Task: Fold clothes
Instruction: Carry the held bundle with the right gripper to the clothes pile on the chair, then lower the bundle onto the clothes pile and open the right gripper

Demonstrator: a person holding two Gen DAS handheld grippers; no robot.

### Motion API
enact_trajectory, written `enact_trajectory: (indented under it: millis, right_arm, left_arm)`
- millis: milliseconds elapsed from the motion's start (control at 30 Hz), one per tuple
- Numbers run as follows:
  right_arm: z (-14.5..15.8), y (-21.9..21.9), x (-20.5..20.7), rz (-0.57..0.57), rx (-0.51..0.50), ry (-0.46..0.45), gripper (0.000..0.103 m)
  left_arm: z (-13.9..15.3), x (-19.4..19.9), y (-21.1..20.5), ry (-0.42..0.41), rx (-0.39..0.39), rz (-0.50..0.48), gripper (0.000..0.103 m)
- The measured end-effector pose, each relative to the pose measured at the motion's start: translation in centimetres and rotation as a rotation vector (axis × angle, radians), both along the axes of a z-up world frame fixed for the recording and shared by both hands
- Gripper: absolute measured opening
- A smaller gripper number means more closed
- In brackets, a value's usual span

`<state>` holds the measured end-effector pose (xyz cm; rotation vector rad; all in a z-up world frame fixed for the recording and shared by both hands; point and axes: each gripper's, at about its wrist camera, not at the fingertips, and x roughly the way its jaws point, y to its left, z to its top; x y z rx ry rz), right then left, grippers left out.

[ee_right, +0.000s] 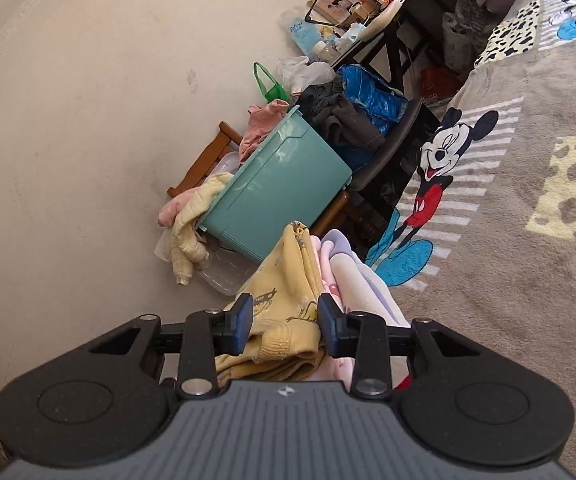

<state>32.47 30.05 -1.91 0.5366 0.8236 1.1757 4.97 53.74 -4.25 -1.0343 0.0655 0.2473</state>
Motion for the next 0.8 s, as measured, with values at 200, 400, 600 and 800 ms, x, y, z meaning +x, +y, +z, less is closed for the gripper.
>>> enact_trajectory:
  millis: [200, 400, 600, 800]
  right_arm:
    - [-0.5, -0.5, -1.9, -0.062, -0.116, -0.156, 0.047]
    - [1.7, -1.3, -4.1, -0.092, -0.158, -0.261, 0.057]
    - [4.7, -2.7, -6.0, -0.083, -0.204, -0.284, 0.077]
    - [7.3, -5.0, -8.6, -0.093, -0.256, -0.294, 0.094]
  left_arm:
    - [1.5, -0.2, -2.3, 0.114, 0.195, 0.015, 0.034]
    - [3.8, -1.5, -4.2, 0.186, 0.380, 0.100, 0.063]
    - [5.8, -2.6, -6.0, 0.268, 0.483, 0.101, 0.075]
    - [8.2, -3.9, -8.7, 0.360, 0.565, 0.115, 0.103]
